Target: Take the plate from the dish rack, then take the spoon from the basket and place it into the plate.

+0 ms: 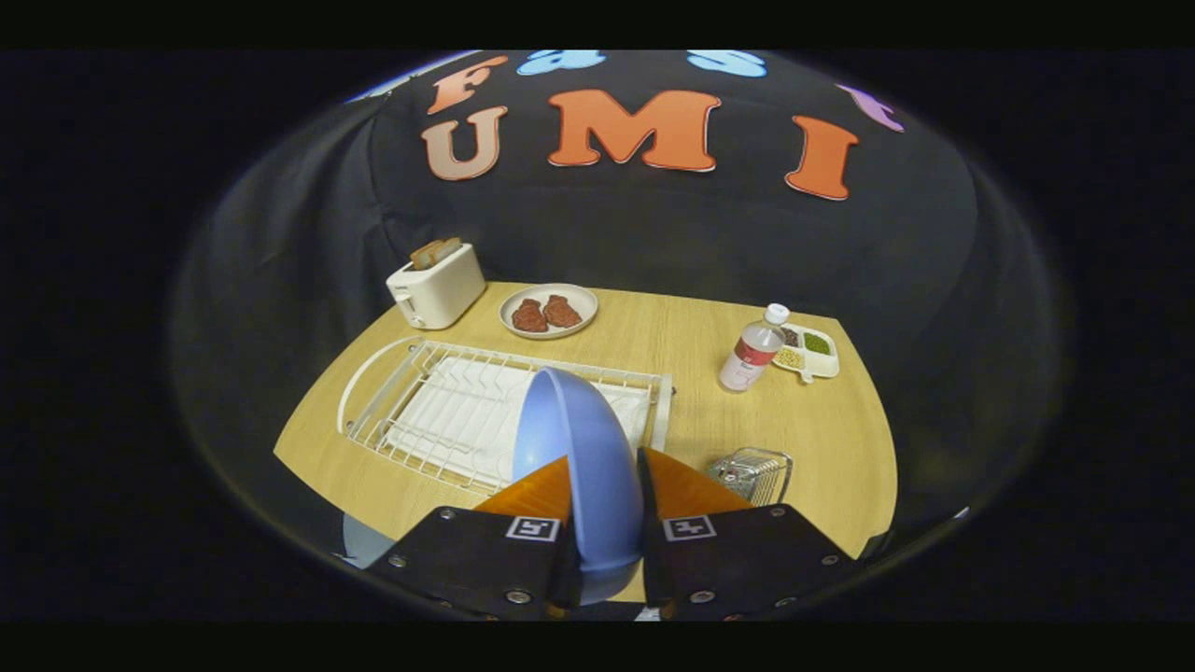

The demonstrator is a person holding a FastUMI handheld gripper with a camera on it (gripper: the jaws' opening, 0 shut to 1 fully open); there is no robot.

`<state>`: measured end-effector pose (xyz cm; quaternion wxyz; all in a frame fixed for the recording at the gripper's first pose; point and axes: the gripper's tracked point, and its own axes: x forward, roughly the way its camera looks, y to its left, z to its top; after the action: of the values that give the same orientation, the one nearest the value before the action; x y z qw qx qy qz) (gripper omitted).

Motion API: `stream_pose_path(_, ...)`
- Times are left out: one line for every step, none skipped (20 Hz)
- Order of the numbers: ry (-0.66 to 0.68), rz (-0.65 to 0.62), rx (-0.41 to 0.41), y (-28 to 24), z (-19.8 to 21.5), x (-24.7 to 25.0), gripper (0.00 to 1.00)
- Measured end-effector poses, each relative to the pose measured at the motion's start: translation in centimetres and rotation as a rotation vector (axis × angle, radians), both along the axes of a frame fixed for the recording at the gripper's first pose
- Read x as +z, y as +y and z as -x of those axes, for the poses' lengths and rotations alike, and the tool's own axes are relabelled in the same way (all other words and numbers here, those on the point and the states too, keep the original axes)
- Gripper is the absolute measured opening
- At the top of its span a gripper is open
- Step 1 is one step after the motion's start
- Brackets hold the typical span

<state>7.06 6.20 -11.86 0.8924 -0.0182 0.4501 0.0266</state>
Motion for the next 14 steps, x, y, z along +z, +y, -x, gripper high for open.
stream_pose_path(0.002,-0.019,0.005,0.1,0.8,-0.3,0.26)
stream_pose_path(0.007,-0.038,0.009,0.3,1.7,-0.7,0.26)
stream_pose_path(0.012,-0.054,0.012,0.3,2.6,-1.1,0.26)
stream_pose_path(0.015,-0.068,0.019,0.2,3.5,-1.5,0.26)
stream_pose_path(0.014,-0.083,0.016,0.2,4.3,-1.9,0.26)
stream_pose_path(0.022,-0.096,0.012,0.2,5.3,-2.6,0.26)
stream_pose_path(0.032,-0.114,0.009,0.4,6.1,-3.3,0.26)
stream_pose_path(0.041,-0.131,0.012,0.6,6.9,-3.9,0.26)
stream_pose_path(0.043,-0.146,0.006,0.6,7.5,-4.5,0.26)
stream_pose_path(0.05,-0.15,0.004,0.4,8.2,-5.2,0.26)
stream_pose_path(0.051,-0.15,0.005,0.4,8.7,-5.9,0.26)
stream_pose_path(0.055,-0.147,0.001,0.3,9.3,-6.6,0.26)
stream_pose_path(0.063,-0.159,-0.009,0.2,9.7,-7.4,0.26)
stream_pose_path(0.075,-0.184,-0.017,0.5,10.3,-8.0,0.26)
